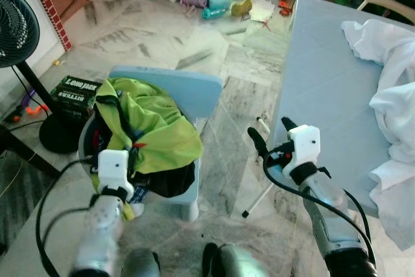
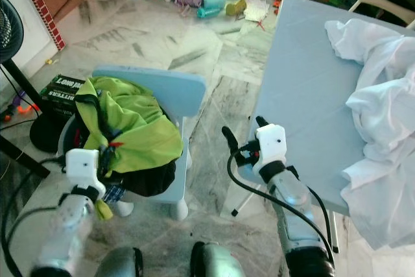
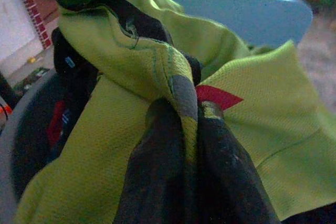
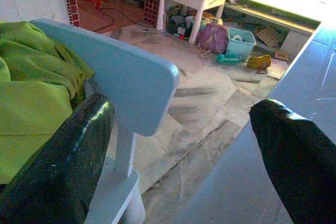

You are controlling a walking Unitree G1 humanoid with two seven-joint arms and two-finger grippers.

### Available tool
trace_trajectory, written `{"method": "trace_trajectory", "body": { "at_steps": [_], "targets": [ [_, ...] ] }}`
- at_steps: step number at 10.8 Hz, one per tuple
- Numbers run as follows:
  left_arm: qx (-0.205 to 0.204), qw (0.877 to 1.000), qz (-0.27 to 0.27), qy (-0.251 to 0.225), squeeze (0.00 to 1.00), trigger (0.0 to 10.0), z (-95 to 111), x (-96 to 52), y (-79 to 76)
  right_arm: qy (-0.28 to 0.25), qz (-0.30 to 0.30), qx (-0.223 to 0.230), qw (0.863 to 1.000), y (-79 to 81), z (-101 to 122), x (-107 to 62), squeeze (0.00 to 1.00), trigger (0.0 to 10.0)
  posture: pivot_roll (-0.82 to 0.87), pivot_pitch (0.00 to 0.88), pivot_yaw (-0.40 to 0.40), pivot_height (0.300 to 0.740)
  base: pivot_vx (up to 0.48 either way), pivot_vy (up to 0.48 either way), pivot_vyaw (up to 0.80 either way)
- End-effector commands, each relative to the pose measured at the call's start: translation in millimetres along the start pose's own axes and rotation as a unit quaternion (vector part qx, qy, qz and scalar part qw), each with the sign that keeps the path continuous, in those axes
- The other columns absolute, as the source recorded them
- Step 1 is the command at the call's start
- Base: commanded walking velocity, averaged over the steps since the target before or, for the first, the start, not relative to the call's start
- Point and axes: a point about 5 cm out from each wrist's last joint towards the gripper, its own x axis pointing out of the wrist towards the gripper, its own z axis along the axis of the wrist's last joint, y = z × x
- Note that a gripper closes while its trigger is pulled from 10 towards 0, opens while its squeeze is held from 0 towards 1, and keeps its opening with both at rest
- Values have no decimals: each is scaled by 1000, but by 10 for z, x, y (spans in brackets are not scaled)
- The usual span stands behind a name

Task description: Hang hanger

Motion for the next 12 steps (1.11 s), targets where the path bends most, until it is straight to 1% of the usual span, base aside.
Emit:
{"method": "trace_trajectory", "body": {
  "at_steps": [1,2,3,4,5,6,7,9,11,12],
  "targets": [
    [-10,999,25,23,0,0,-94,-82,44,34,-1,3,999,12,-131,-59,0,10000,72,167,-102,740,0,0,0],
    [-21,997,46,56,0,0,-208,-161,53,35,0,2,999,12,-135,-57,0,10000,74,169,-105,740,0,0,0],
    [-38,995,63,71,0,902,-260,-181,64,35,1,1,999,19,-137,-50,0,10000,78,169,-107,740,0,0,0],
    [-50,992,67,91,0,8275,-296,-177,71,35,6,-4,999,32,-141,-41,0,10000,79,168,-110,740,0,0,0],
    [-69,989,75,106,667,10000,-316,-168,94,35,8,-6,999,34,-134,-33,0,10000,76,167,-111,740,0,0,0],
    [-81,988,78,106,1000,10000,-304,-170,126,35,6,-10,999,12,-129,-33,0,10000,73,168,-109,740,0,0,0],
    [-44,989,96,103,1000,10000,-286,-184,178,37,4,-10,999,1,-134,-42,0,10000,71,171,-110,740,0,0,0],
    [47,989,117,74,1000,10000,-168,-175,271,39,9,-10,999,35,-149,-52,0,10000,74,173,-112,740,0,0,0],
    [99,990,76,61,1000,10000,-110,-136,233,40,20,-18,999,34,-143,-43,0,10000,79,169,-117,740,0,0,0],
    [119,989,63,61,949,10000,-106,-124,212,40,14,-18,999,-9,-139,-29,0,10000,78,169,-116,740,0,0,0]
  ]
}}
